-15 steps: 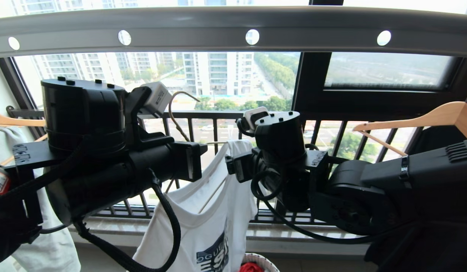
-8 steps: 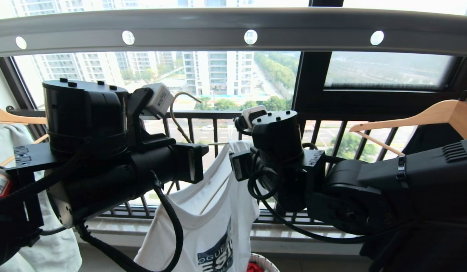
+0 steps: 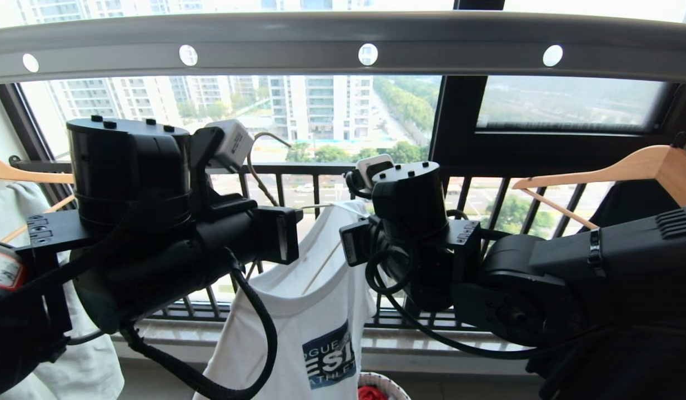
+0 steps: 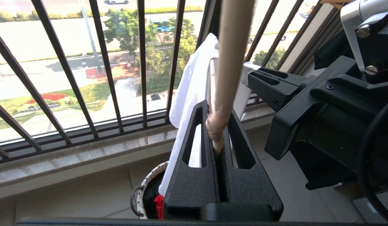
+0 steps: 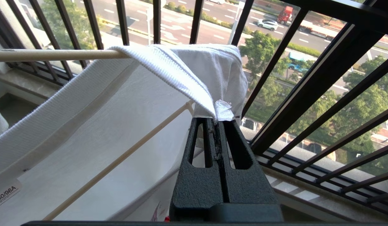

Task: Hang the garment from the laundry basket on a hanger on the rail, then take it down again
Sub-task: Take the clothes off the clothes rack

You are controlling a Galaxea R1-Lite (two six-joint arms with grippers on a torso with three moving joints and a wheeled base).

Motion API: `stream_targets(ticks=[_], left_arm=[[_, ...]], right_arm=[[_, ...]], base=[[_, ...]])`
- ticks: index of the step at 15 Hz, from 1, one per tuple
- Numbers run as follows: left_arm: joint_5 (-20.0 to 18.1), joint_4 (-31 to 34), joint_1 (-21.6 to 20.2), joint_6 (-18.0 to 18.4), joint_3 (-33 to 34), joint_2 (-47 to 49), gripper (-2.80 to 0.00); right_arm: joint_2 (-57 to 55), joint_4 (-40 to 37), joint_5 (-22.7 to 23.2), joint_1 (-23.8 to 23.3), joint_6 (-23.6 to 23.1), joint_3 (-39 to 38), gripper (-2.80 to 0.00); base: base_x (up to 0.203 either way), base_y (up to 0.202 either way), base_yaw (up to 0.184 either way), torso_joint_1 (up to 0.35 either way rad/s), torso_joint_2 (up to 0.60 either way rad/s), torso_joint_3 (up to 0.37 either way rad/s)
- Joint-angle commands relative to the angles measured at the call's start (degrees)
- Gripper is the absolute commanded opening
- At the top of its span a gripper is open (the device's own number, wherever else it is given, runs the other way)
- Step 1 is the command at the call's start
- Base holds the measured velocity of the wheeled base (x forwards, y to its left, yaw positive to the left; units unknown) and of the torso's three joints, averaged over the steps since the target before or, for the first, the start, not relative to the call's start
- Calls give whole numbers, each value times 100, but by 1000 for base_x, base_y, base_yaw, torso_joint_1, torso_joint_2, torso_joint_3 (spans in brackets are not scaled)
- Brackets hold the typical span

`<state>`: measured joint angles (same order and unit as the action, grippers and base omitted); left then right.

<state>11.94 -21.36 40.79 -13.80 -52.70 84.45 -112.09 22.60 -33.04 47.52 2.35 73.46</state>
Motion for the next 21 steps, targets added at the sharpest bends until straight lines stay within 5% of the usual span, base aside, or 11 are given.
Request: stream_targets(ticks=[1,21], left_arm=[[10,-18,-1,-9,14,43,-280],[-62,35,210,114,146,-294,-280]], right_arm=[[30,16,-10,-15,2,19,-280],[-571,25,7,-897,46,744,-280]], base=[[0,0,0,0,0,0],[0,0,0,2,0,0]])
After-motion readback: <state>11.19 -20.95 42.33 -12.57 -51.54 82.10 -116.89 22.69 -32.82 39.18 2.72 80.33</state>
